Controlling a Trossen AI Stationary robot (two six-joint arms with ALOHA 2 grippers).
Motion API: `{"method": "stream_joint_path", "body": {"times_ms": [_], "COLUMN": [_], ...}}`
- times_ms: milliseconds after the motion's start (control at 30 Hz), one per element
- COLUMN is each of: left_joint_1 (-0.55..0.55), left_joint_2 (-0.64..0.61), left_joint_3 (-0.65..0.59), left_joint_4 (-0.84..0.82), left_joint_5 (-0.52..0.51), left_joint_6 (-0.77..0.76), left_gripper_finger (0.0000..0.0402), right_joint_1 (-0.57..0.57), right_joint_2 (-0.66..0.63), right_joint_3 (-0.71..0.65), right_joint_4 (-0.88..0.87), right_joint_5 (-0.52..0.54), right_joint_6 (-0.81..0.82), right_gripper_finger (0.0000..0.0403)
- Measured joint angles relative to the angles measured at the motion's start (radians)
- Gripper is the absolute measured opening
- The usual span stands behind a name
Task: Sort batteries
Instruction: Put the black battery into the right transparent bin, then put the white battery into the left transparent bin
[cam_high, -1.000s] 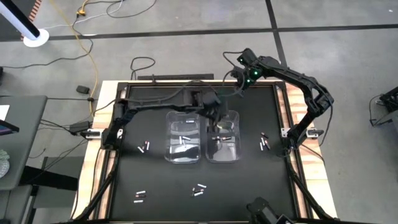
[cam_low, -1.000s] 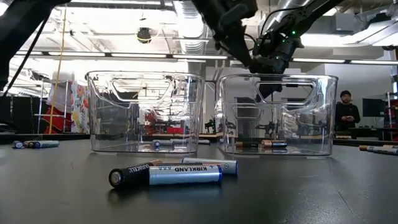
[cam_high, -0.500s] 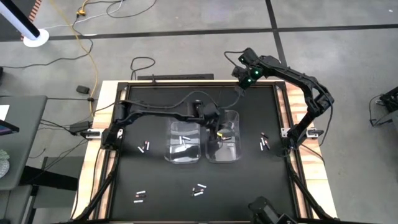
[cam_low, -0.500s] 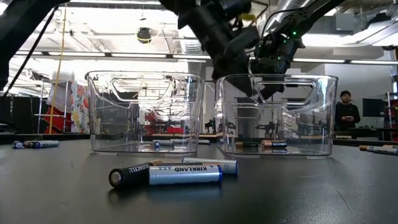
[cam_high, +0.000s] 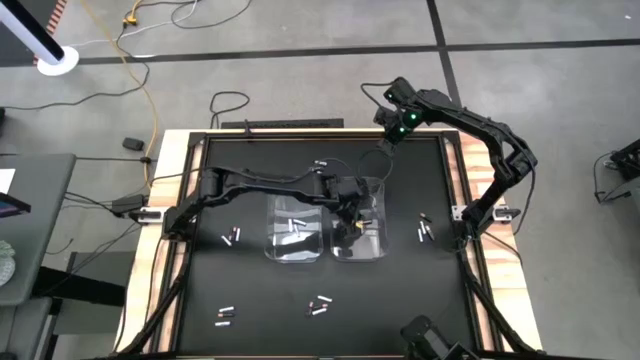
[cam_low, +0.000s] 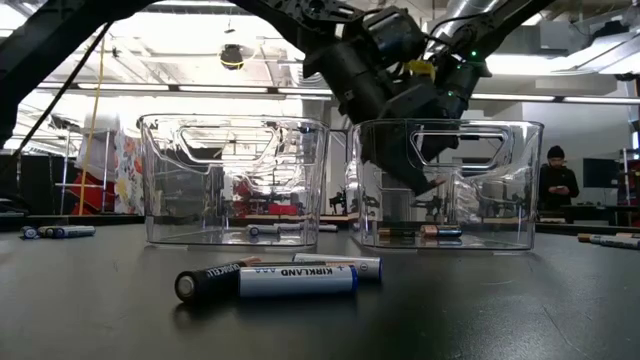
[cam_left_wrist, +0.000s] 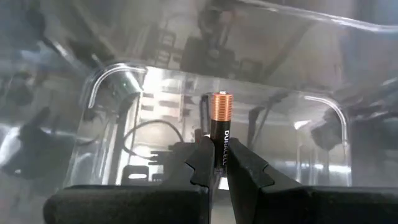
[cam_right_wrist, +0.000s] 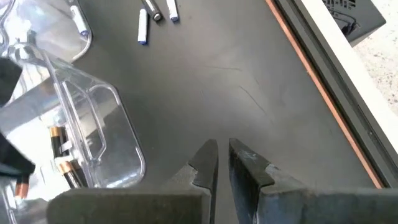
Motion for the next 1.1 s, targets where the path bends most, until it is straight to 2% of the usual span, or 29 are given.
{"method": "stream_joint_path", "body": {"times_ms": [600, 1100], "left_joint_1": [-0.004, -0.004], "left_joint_2": [0.003, 0.003], "left_joint_3": [-0.051, -0.051], "left_joint_4": [-0.031, -0.035], "left_joint_5": [-0.002, -0.003], "left_joint_6": [-0.067, -0.071], "left_gripper_finger": [0.0022, 0.0097], "right_joint_1": [0.0, 0.0], "right_joint_2": [0.0, 0.0], "right_joint_3": [0.0, 0.0], "right_joint_4": [-0.003, -0.009], "right_joint_5": [0.0, 0.0], "right_joint_6": [-0.01, -0.01], "right_gripper_finger": [0.0056, 0.0056]}}
